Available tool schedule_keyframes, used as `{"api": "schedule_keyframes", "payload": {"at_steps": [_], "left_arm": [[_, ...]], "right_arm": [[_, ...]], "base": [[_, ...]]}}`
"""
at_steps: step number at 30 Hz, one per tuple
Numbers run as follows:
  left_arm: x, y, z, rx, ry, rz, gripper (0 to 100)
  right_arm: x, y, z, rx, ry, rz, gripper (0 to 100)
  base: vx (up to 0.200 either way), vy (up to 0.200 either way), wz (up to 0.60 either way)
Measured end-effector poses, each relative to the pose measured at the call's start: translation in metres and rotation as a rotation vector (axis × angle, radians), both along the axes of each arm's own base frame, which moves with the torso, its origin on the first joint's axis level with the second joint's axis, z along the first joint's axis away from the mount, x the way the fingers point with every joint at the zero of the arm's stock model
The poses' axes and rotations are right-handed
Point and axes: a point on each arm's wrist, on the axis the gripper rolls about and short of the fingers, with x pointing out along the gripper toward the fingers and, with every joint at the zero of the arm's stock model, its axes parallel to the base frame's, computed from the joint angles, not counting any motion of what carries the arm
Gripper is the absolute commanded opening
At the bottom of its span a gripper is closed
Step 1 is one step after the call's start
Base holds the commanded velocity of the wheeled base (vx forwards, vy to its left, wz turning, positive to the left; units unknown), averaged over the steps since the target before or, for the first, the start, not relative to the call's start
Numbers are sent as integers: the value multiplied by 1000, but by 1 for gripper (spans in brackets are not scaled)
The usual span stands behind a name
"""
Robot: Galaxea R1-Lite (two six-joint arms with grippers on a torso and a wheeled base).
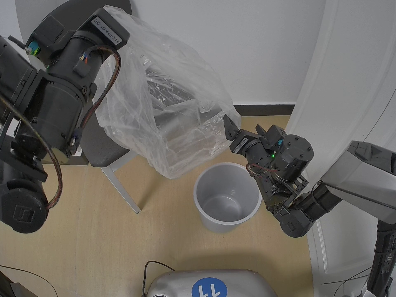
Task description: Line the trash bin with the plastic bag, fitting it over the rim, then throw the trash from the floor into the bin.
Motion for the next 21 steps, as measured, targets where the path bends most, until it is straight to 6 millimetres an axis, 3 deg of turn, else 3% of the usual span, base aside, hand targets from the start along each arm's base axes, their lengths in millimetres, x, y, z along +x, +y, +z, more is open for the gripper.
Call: {"api": "schedule_keyframes", "payload": {"at_steps": [9,21], "left_arm": [[-2,-3,0,-1,2,-10,0],[-4,-10,-1,-4,7,-28,0]], "right_arm": [[-8,17,-16,23,41,60,100],[-32,61,-64,1,148,187,100]], "base": [[0,0,0],[0,0,0]]}}
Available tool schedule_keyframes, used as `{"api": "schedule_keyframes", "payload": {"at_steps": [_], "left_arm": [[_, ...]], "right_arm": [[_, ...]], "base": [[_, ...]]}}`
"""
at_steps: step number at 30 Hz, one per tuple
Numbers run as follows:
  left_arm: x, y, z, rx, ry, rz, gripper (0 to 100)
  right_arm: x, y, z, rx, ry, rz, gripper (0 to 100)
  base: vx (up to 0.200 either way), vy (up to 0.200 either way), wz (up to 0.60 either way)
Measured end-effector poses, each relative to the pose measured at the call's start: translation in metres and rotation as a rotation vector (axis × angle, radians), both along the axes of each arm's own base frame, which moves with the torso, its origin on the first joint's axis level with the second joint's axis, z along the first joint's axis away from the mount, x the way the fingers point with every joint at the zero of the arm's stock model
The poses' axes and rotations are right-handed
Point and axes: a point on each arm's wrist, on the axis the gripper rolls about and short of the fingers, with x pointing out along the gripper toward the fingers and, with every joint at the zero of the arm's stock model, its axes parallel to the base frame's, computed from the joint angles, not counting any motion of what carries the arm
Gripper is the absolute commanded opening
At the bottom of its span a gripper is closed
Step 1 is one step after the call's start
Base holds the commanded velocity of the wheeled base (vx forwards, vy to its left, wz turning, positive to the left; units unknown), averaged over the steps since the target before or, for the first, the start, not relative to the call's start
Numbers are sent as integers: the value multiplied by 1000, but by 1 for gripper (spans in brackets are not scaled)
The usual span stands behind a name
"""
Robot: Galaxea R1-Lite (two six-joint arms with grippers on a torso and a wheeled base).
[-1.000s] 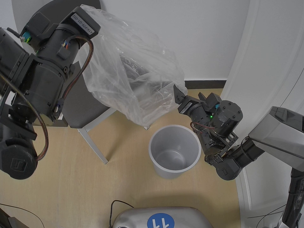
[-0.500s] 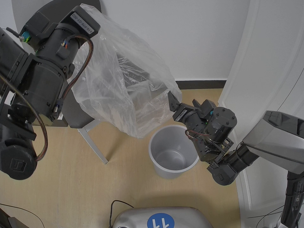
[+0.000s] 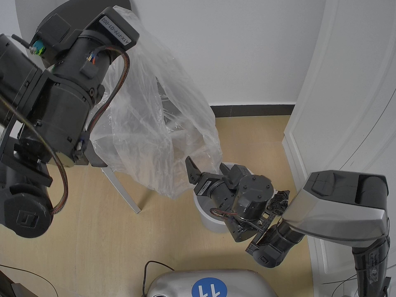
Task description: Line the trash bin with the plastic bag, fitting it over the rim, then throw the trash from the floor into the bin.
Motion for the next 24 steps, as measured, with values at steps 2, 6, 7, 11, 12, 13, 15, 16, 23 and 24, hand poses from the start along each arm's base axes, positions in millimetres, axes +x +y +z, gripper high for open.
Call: {"api": "schedule_keyframes", "payload": {"at_steps": [2,6,7,11,12,13,15,16,23,24], "left_arm": [[0,0,0,-1,-1,0,0],[0,0,1,-3,-3,-1,0],[0,0,1,-3,-3,-1,0],[0,0,1,-3,-3,-1,0],[0,0,1,-3,-3,-1,0],[0,0,1,-2,-2,-1,0],[0,0,0,-1,-2,-1,0],[0,0,0,-1,-1,-1,0],[0,-1,-1,1,1,-1,0],[0,-1,-1,3,1,-1,0]], "right_arm": [[-1,3,-8,-11,13,8,100],[-1,7,-19,-27,30,13,100],[-1,7,-21,-30,32,14,100],[-1,7,-22,-33,35,14,100],[-2,7,-22,-32,35,15,100],[-2,7,-21,-31,34,15,100],[-3,7,-19,-29,31,16,100],[-3,7,-18,-28,30,17,100],[-6,5,-6,-17,12,18,100],[-7,4,-4,-17,12,19,100]], "base": [[0,0,0],[0,0,0],[0,0,0],[0,0,0],[0,0,0],[0,0,0],[0,0,0],[0,0,0],[0,0,0],[0,0,0]]}}
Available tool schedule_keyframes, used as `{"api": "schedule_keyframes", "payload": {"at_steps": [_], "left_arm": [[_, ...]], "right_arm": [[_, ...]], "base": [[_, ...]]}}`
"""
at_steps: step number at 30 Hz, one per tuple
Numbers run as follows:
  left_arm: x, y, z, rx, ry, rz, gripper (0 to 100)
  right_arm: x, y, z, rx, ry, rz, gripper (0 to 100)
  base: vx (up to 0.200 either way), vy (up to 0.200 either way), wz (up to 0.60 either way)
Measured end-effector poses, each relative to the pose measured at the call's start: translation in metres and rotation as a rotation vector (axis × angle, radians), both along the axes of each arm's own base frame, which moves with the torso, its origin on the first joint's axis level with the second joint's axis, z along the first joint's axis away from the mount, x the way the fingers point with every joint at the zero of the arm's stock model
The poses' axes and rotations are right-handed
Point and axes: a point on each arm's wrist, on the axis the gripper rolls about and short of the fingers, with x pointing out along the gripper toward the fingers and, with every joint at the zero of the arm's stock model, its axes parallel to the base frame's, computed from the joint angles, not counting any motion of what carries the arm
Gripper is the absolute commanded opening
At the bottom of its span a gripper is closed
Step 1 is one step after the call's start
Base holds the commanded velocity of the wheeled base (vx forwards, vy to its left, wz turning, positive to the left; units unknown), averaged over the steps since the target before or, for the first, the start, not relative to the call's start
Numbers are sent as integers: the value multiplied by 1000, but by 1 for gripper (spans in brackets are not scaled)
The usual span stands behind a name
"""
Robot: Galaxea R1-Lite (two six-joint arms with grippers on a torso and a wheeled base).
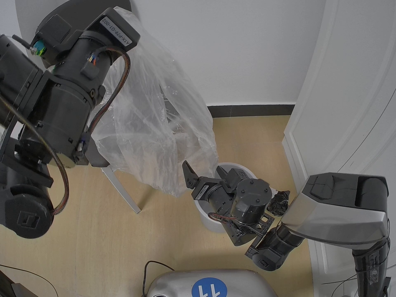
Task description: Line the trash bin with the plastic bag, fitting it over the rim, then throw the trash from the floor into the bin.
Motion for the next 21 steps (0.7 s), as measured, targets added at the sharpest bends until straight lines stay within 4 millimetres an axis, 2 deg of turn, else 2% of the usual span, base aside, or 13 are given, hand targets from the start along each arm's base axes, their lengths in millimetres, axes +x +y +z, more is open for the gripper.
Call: {"api": "schedule_keyframes", "payload": {"at_steps": [3,4,21], "left_arm": [[0,0,0,0,0,0,0],[0,0,0,0,0,0,0],[-3,0,1,-3,-3,-8,0]], "right_arm": [[-3,1,3,2,-2,7,100],[-4,1,3,3,-3,7,0],[-2,-2,6,-21,-17,-3,0]], "base": [[0,0,0],[0,0,0],[0,0,0]]}}
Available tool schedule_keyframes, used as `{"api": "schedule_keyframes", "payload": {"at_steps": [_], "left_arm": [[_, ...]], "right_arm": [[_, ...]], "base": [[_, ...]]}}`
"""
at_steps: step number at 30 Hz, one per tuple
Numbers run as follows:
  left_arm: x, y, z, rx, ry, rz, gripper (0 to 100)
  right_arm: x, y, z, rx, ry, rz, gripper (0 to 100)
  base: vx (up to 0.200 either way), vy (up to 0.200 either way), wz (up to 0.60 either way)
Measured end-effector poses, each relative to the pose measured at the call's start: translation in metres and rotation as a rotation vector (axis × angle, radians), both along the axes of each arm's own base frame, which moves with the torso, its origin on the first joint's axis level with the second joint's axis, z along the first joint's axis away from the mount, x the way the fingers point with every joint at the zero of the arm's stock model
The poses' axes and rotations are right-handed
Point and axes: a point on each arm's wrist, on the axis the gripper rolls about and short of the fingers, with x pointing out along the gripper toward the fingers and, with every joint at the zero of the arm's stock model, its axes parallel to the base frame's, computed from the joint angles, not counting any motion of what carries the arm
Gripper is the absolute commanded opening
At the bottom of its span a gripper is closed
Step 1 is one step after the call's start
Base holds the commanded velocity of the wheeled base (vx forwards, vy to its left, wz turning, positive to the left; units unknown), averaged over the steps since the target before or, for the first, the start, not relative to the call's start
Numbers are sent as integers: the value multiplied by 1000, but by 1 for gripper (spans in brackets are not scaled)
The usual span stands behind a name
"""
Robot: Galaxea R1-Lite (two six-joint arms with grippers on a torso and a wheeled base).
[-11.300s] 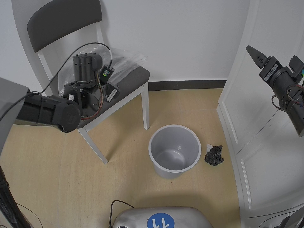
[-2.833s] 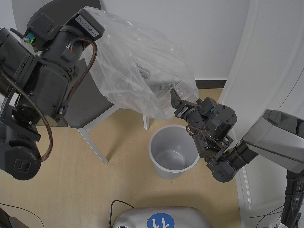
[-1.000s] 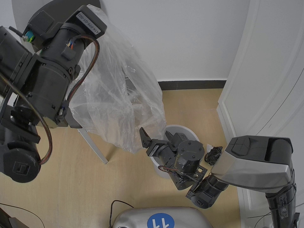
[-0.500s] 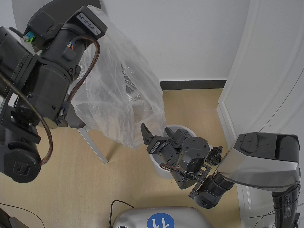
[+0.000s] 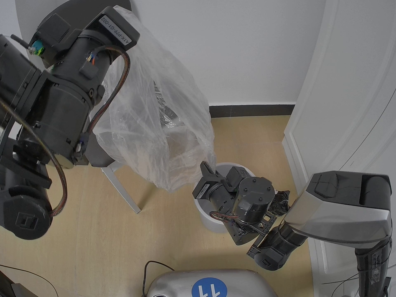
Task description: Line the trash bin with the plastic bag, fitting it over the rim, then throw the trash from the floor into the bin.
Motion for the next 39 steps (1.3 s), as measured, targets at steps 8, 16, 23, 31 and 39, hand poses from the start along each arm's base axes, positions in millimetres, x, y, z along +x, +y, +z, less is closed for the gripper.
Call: {"api": "schedule_keyframes", "payload": {"at_steps": [8,16,23,31,39], "left_arm": [[-2,-2,-1,1,2,-11,0],[-5,-7,-2,3,4,-29,0],[-7,-9,-2,3,8,-38,0],[-8,-11,-2,-4,15,-31,0],[-7,-11,-2,-5,15,-29,0]], "right_arm": [[-2,2,1,-13,-8,3,100],[4,4,-2,-1,-11,-10,100],[8,8,-7,4,-11,-16,100],[7,11,-8,7,-12,-9,100],[3,16,-6,16,-15,-13,100]], "base": [[0,0,0],[0,0,0],[0,0,0],[0,0,0],[0,0,0]]}}
